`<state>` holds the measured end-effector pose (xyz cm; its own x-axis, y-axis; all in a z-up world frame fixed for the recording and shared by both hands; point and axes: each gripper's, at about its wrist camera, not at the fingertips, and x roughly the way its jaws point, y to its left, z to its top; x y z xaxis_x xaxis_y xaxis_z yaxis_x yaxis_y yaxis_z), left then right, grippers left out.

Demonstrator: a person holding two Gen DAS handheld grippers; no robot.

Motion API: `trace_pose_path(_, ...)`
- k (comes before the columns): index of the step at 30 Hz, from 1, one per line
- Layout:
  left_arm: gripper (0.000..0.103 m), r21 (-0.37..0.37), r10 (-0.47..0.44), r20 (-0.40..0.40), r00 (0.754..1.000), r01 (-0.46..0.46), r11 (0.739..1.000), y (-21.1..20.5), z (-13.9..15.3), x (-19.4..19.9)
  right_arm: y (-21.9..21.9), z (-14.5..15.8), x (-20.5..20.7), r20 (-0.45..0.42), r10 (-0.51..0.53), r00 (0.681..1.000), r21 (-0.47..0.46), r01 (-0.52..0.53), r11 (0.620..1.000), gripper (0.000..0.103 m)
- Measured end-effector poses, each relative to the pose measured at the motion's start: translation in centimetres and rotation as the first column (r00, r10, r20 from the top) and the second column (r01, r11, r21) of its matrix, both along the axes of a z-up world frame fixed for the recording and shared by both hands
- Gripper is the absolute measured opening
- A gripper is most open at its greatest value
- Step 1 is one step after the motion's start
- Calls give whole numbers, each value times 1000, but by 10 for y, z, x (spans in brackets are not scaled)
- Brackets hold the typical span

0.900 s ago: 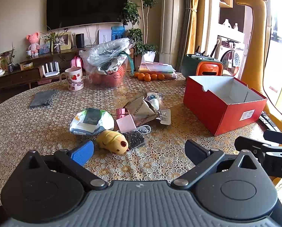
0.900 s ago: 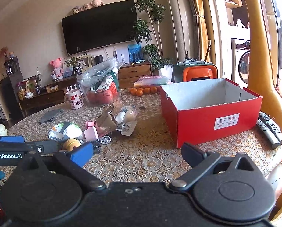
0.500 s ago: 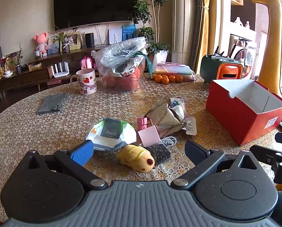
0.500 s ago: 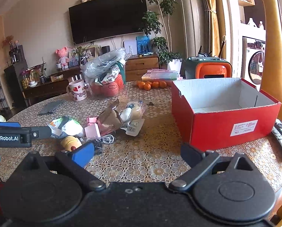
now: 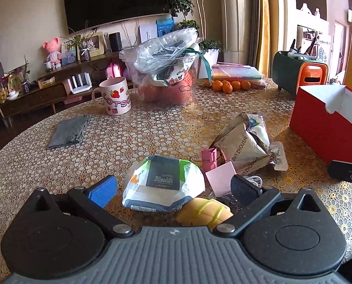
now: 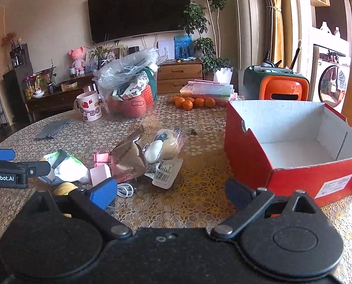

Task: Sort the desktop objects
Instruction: 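Reach both tools toward the tissue pack and the silver snack bag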

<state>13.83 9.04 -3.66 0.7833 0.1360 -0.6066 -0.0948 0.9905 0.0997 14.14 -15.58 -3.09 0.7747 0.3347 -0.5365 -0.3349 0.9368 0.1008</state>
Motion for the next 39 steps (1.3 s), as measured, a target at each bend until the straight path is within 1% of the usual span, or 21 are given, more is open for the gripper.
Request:
trace_pose_path(9, 103, 26, -13, -44, 999, 14, 1000, 17, -17, 38, 16, -14, 31, -31, 25, 999, -36, -26, 999, 98)
trace_pose_path(11, 103, 3, -15, -51, 999, 15, 1000, 23, -16, 44, 17, -17, 35, -42, 24, 999, -37, -26, 999, 98)
trace_pose_path(13, 103, -25, -31, -31, 999, 30, 999, 33, -10, 46, 19, -18, 39, -49, 25, 998, -35, -27, 999, 98)
trace_pose_path(15, 103, -11, -69, -38, 997, 69, 998, 40, -8, 49, 19, -19, 41, -52, 26, 998, -32, -28, 999, 98)
trace_pose_path(17, 103, 11, -103, -65, 993, 104, 995, 44, -11, 53, 20, -21, 44, -58, 34, 998, -34, -36, 999, 98)
trace_pose_path(20, 103, 23, -107, -95, 990, 110, 994, 51, -20, 56, 23, -23, 49, -59, 41, 997, -46, -43, 998, 98)
trace_pose_path(21, 103, 15, -100, -97, 990, 102, 995, 53, -22, 56, 24, -24, 52, -60, 39, 997, -48, -41, 998, 98)
trace_pose_path(24, 103, -47, -87, -112, 990, 82, 995, 59, -26, 58, 27, -28, 59, -65, 36, 997, -55, -39, 998, 98)
trace_pose_path(29, 103, -52, -119, -90, 989, 115, 992, 48, -22, 56, 36, -34, 65, -69, 47, 996, -80, -52, 995, 98)
trace_pose_path(31, 103, -31, -131, -88, 988, 129, 991, 42, -24, 58, 39, -37, 69, -71, 47, 996, -86, -53, 995, 98)
trace_pose_path(34, 103, 13, -124, -98, 987, 126, 992, 35, -31, 62, 44, -43, 76, -74, 45, 996, -102, -53, 993, 98)
trace_pose_path(36, 103, 12, -119, -105, 987, 121, 993, 36, -35, 64, 48, -48, 80, -75, 49, 996, -118, -57, 991, 98)
trace_pose_path(39, 103, 21, -110, -111, 988, 113, 993, 36, -40, 66, 52, -56, 87, -83, 46, 995, -143, -58, 988, 94)
